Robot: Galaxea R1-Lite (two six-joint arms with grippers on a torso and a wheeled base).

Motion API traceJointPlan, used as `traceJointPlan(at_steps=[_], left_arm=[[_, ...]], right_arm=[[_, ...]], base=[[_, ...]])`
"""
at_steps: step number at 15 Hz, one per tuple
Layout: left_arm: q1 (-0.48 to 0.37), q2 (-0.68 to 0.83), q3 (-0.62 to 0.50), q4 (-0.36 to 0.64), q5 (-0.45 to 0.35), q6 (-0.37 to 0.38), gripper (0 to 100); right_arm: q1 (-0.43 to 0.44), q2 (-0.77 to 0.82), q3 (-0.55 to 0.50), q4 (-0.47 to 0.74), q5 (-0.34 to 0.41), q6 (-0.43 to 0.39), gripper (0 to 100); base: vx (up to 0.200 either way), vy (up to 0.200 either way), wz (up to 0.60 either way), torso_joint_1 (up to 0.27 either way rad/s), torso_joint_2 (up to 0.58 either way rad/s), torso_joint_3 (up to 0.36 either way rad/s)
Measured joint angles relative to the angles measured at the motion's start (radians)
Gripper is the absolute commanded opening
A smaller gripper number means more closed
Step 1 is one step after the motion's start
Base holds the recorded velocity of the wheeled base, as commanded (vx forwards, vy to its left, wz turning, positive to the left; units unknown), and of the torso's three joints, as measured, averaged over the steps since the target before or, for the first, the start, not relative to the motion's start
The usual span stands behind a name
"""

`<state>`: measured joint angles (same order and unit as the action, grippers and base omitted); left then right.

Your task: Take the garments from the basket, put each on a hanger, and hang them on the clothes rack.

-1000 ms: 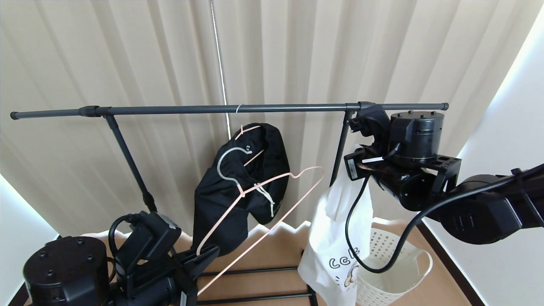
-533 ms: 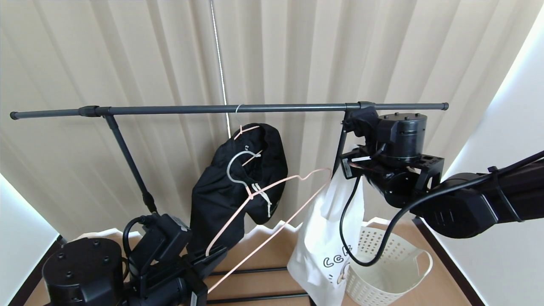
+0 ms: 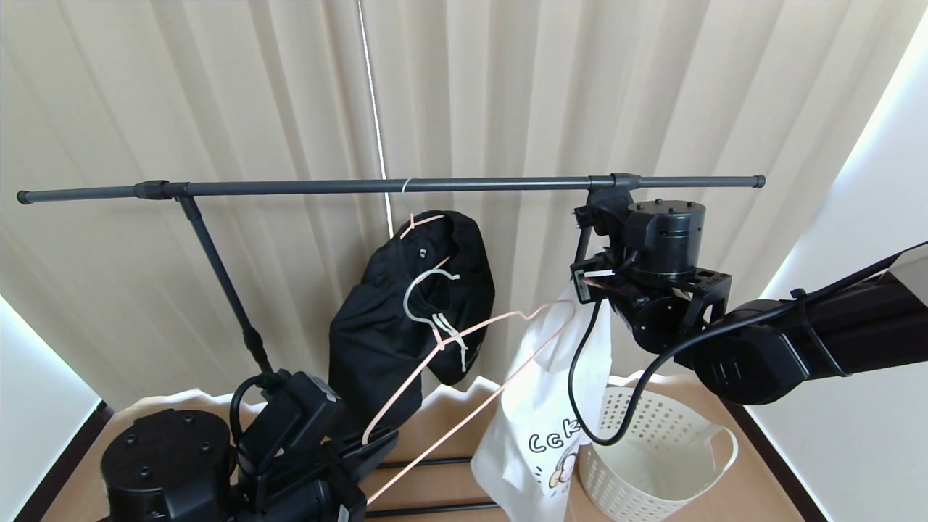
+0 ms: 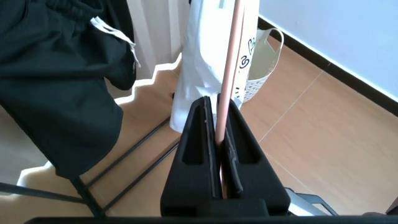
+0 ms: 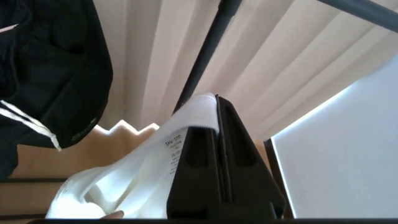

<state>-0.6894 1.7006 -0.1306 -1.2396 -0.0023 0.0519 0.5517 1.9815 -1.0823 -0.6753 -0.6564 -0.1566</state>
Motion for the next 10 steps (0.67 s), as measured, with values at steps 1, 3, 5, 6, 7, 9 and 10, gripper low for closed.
traceJointPlan(at_steps=[1,3,5,6,7,9,10], left_arm=[[0.001,0.013,-0.004,-0.03,0.001,-0.004,0],[0.001,0.049,-0.007,-0.115,0.003,-0.018,0],[0.001,0.08,-0.001,-0.176,0.005,-0.02,0],[0.001,0.092,0.003,-0.181,0.006,-0.02,0],[0.001,0.099,0.004,-0.182,0.005,-0.02,0],[0.001,0.108,0.007,-0.182,0.005,-0.02,0],[0.0,0.111,0.008,-0.182,0.005,-0.02,0]], right_arm=[[0.01,-0.001,0.005,0.0,0.0,0.0,0],[0.033,-0.004,0.016,-0.001,0.0,0.001,0],[0.042,-0.004,0.023,-0.001,0.0,0.002,0],[0.048,-0.005,0.027,-0.001,0.0,0.002,0],[0.053,-0.007,0.03,-0.002,0.001,0.002,0],[0.063,-0.011,0.039,-0.003,0.001,0.002,0],[0.065,-0.014,0.042,-0.003,0.001,0.003,0]], base=[[0.0,0.0,0.0,0.0,0.0,0.0],[0.0,0.0,0.0,0.0,0.0,0.0],[0.0,0.0,0.0,0.0,0.0,0.0],[0.0,0.0,0.0,0.0,0.0,0.0],[0.0,0.0,0.0,0.0,0.0,0.0],[0.0,0.0,0.0,0.0,0.0,0.0],[0.0,0.0,0.0,0.0,0.0,0.0]])
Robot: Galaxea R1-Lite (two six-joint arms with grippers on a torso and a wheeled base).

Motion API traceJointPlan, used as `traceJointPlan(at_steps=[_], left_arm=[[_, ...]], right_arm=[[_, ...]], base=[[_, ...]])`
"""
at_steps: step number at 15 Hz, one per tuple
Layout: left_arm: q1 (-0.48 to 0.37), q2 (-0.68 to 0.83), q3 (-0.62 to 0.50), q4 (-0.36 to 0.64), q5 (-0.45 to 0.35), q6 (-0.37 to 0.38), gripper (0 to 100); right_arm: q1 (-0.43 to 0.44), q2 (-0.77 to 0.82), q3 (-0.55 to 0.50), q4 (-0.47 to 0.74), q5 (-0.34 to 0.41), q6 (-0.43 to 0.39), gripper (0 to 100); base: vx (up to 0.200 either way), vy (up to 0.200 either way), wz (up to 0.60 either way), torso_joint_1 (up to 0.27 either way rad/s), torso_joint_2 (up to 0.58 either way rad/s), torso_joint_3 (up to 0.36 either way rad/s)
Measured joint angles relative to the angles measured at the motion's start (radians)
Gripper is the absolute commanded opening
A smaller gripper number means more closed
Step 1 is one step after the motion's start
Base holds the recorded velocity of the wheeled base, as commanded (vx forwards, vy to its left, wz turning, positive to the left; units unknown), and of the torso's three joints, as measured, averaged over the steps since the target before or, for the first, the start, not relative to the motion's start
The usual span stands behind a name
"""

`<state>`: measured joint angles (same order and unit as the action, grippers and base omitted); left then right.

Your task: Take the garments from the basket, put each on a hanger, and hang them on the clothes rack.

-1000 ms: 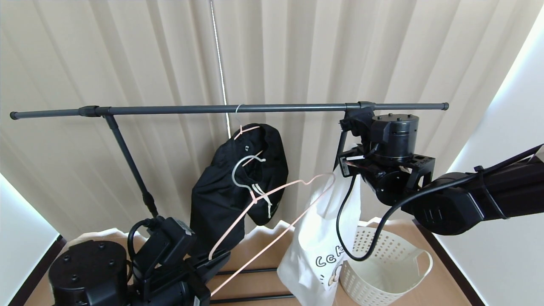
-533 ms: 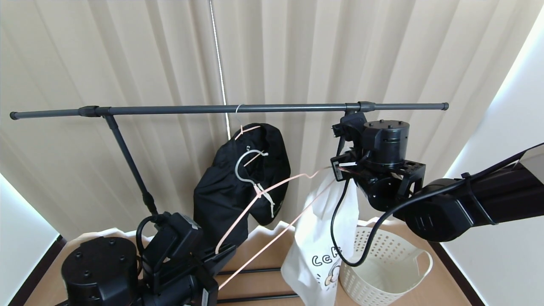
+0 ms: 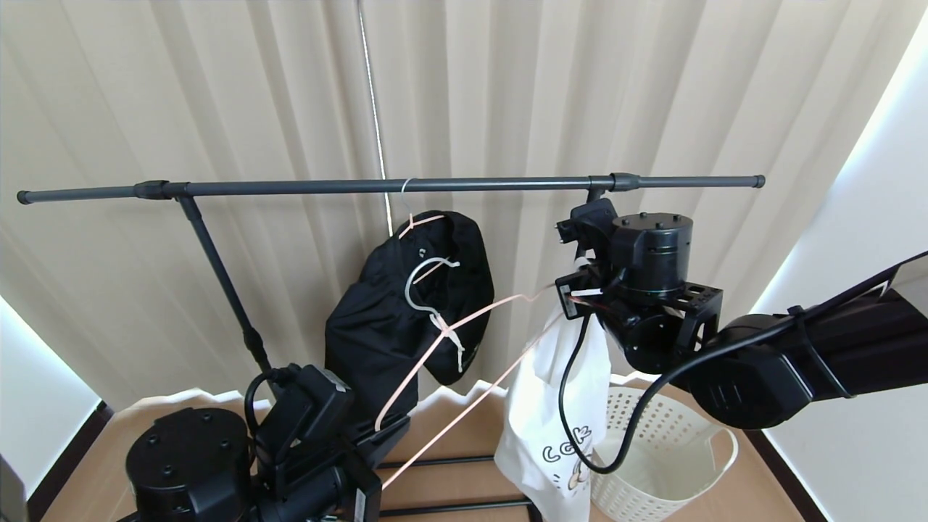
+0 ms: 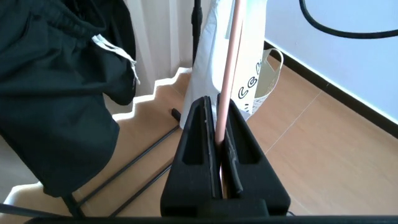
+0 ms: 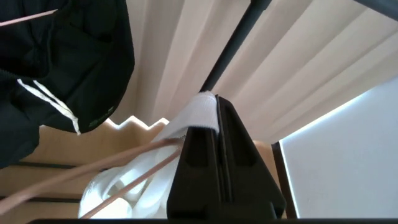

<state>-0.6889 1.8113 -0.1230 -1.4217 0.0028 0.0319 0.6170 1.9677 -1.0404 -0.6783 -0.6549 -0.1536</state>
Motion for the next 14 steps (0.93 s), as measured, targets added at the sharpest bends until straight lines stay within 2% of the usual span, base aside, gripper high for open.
traceJointPlan(at_steps=[9,14], left_arm=[[-0.001,0.003,0.011,-0.023,-0.001,0.002,0],[-0.002,0.004,0.021,-0.029,-0.004,0.004,0]], right_arm=[[0.055,-0.037,0.053,-0.001,0.003,0.001,0],[0.132,-0.076,0.077,-0.003,0.009,0.028,0]], base=[[0.0,0.0,0.0,0.0,0.0,0.0],[0.0,0.0,0.0,0.0,0.0,0.0]])
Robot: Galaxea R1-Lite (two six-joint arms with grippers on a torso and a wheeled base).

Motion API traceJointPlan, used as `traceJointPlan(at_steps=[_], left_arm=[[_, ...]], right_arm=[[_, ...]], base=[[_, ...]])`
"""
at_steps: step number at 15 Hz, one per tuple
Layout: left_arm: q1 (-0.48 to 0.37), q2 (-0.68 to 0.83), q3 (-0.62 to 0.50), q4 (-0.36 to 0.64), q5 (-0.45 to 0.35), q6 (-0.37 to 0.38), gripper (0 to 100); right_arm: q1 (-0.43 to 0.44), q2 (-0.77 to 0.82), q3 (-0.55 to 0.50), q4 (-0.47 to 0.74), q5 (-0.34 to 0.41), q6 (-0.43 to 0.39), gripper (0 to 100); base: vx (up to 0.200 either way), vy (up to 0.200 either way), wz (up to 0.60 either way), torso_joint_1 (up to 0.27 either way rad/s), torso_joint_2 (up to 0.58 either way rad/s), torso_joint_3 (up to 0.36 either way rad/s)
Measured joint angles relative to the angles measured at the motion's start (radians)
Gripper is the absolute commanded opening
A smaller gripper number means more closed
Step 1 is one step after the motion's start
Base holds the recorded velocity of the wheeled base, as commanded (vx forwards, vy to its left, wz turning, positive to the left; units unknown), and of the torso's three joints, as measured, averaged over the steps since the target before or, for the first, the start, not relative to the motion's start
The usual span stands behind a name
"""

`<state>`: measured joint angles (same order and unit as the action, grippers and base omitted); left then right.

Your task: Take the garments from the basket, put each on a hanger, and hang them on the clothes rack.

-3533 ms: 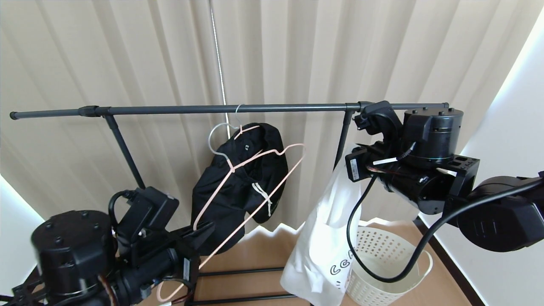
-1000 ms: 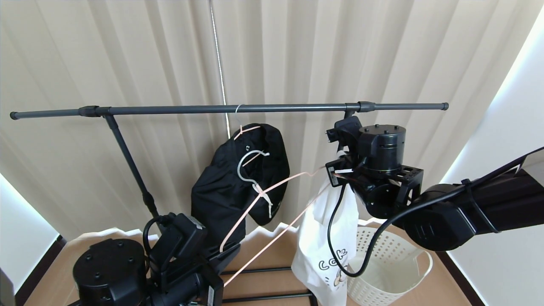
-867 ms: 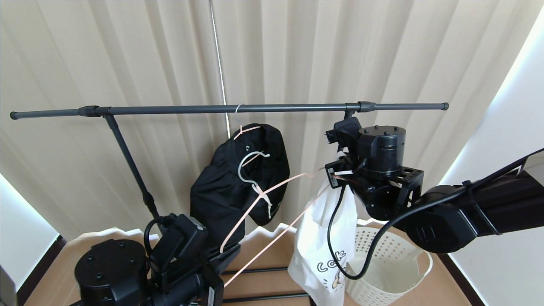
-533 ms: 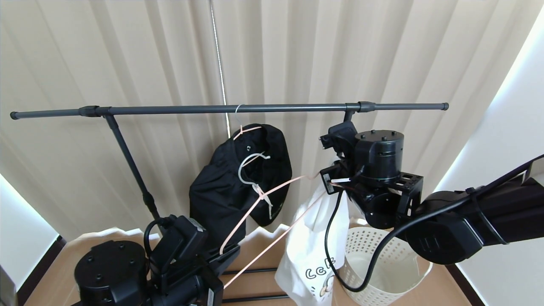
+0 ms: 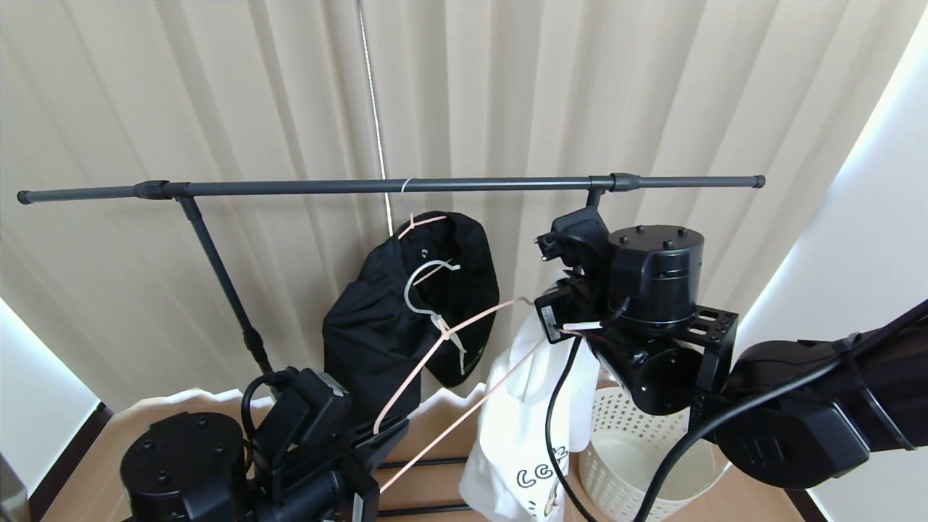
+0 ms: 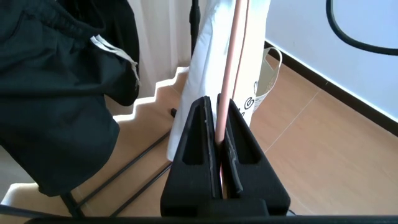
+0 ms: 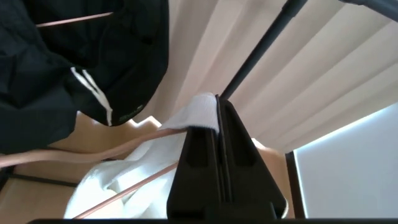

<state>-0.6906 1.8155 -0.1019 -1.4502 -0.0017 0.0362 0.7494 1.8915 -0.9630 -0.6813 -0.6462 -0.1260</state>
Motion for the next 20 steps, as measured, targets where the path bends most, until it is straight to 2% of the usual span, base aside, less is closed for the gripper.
traceJointPlan(at_steps=[3,7,15,20], left_arm=[[-0.008,0.0,0.008,0.0,-0.001,0.0,0],[-0.009,0.001,0.007,-0.016,-0.001,-0.001,0],[-0.009,0.002,0.006,-0.026,0.002,-0.002,0],[-0.006,0.002,0.009,-0.073,0.004,-0.002,0]], right_arm=[[0.05,-0.007,0.002,-0.009,0.0,0.03,0],[0.099,-0.023,0.027,-0.078,0.002,0.029,0],[0.241,-0.126,0.112,-0.081,0.084,0.038,0],[0.335,-0.14,0.145,-0.159,0.084,0.051,0]], base=[[0.0,0.0,0.0,0.0,0.0,0.0],[0.0,0.0,0.0,0.0,0.0,0.0],[0.0,0.0,0.0,0.0,0.0,0.0],[0.0,0.0,0.0,0.0,0.0,0.0]])
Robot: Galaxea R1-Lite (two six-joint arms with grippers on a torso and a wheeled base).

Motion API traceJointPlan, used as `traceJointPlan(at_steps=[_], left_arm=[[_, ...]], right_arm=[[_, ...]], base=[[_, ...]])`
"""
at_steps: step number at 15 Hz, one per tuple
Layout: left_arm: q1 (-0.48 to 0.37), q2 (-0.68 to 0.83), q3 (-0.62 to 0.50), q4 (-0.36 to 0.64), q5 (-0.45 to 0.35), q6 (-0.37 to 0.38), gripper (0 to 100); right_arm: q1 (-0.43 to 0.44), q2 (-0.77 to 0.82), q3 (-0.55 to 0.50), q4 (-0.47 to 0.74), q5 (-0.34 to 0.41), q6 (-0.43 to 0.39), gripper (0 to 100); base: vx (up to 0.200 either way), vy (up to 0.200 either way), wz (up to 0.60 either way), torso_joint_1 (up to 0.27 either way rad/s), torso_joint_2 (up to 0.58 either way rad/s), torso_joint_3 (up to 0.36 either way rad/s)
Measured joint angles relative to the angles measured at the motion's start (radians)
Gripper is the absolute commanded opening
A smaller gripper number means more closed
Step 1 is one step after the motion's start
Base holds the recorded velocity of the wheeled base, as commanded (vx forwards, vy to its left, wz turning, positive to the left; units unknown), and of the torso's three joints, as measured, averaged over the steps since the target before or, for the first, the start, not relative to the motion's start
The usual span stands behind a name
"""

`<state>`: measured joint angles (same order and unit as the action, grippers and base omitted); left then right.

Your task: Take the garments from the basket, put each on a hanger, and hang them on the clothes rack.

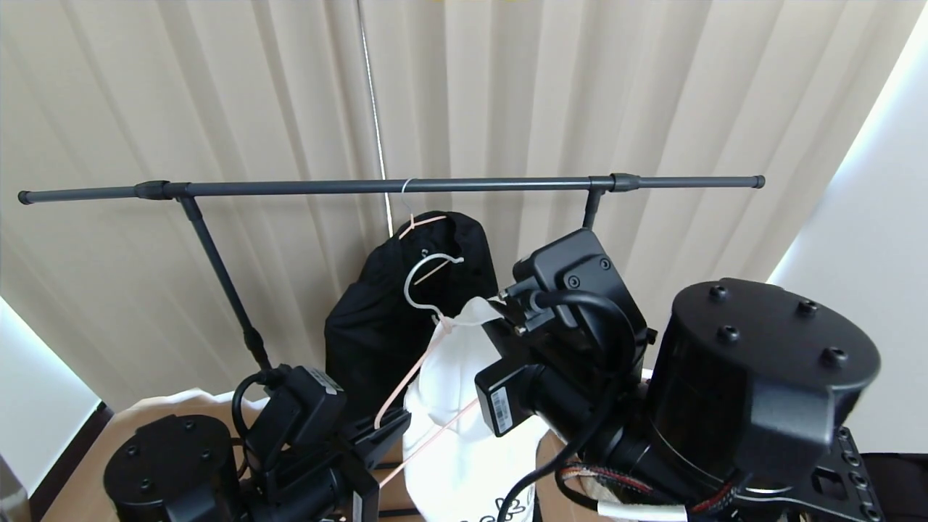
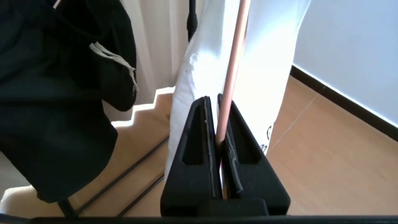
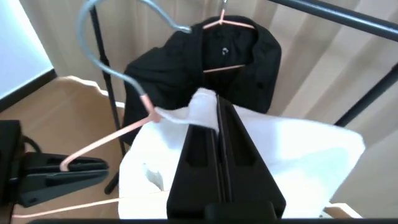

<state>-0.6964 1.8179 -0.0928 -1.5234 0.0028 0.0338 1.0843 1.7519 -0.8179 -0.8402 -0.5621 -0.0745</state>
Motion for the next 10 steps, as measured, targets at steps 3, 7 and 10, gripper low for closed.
traceJointPlan(at_steps=[3,7,10], left_arm=[[0.002,0.0,0.002,-0.023,0.0,-0.003,0],[0.003,0.0,0.005,-0.038,0.0,-0.006,0],[0.002,0.0,0.012,-0.045,0.0,-0.007,0]], right_arm=[[0.032,-0.006,0.013,-0.002,-0.001,0.0,0],[0.03,-0.007,0.011,-0.034,-0.003,-0.001,100],[-0.018,-0.005,0.004,-0.044,-0.002,-0.004,100]], base=[[0.0,0.0,0.0,0.0,0.0,0.0],[0.0,0.0,0.0,0.0,0.0,0.0],[0.0,0.0,0.0,0.0,0.0,0.0]])
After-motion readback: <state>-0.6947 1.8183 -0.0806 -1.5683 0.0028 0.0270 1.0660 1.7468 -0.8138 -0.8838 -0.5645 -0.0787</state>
